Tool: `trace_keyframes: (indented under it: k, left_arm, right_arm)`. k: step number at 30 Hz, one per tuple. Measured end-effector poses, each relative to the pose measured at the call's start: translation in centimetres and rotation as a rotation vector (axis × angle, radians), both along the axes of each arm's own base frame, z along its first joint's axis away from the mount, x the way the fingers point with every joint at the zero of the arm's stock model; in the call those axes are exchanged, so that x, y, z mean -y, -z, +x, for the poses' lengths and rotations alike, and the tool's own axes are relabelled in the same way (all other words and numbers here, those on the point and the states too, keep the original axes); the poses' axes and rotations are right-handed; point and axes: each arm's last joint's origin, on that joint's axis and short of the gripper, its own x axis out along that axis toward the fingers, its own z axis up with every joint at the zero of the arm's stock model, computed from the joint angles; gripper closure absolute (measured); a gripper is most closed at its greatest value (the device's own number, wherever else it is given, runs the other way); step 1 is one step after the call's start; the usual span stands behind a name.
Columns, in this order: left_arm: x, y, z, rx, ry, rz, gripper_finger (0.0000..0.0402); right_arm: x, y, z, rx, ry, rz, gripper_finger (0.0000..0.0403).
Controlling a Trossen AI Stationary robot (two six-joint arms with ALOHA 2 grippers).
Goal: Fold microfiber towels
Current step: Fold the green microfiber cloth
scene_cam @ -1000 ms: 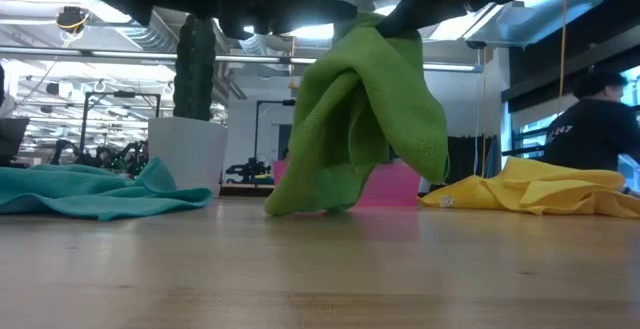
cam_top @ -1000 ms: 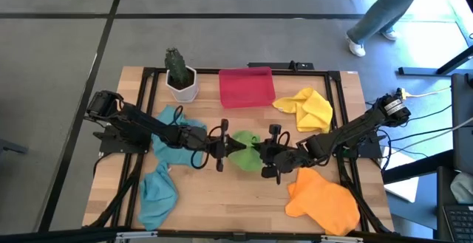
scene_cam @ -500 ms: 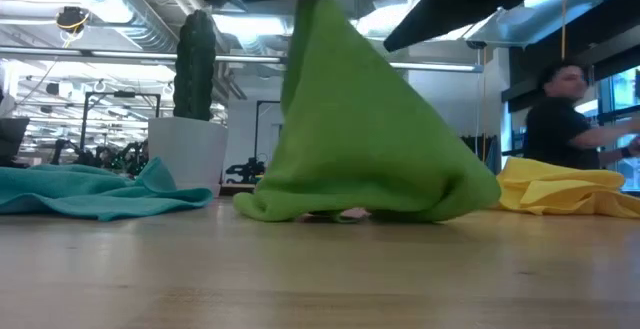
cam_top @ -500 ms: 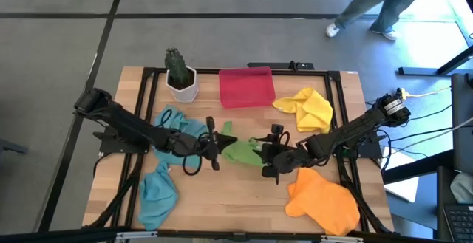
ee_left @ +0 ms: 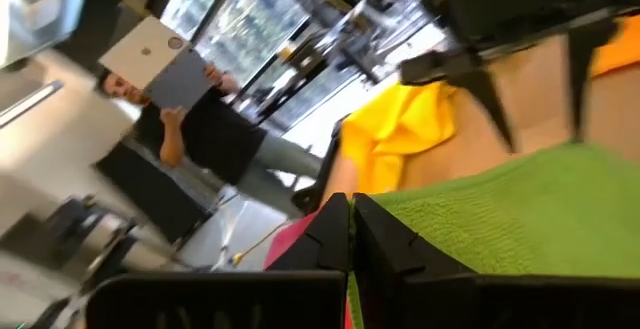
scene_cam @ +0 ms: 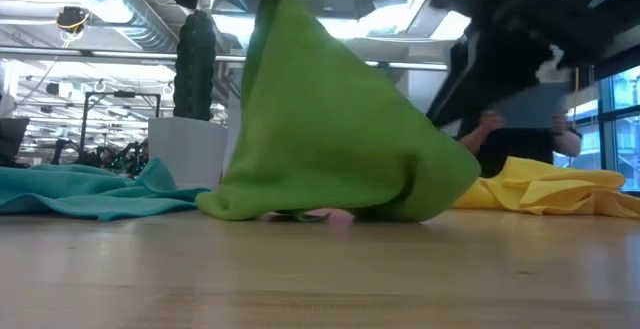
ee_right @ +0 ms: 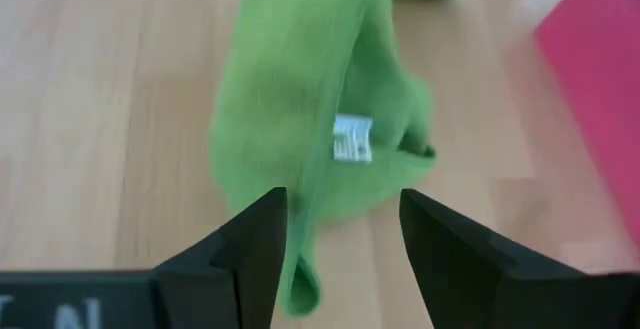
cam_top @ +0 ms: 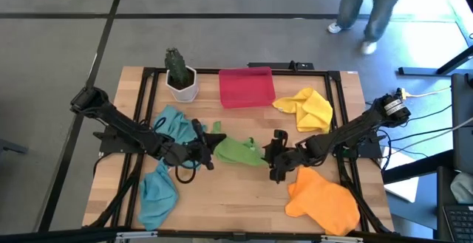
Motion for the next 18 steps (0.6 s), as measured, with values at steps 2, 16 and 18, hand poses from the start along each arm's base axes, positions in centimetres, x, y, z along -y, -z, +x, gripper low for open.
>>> trace_keyframes:
  k: [2,16,18]
  left_arm:
    - [0.0,0.0,-0.1,0.004,-0.049,0.011,0.0401]
    - [0.1,-2.7,-2.0,0.082,-0.172,0.037,0.0401]
    - [-0.3,-4.1,-2.6,0.126,-0.175,0.028,0.0401]
  right_arm:
    - [0.6,0.5,0.1,-0.009,-0.028,0.045,0.0205]
    - [1.6,1.4,0.6,0.025,-0.169,0.215,0.0242]
    - [1.5,1.4,0.5,0.022,-0.177,0.22,0.0253]
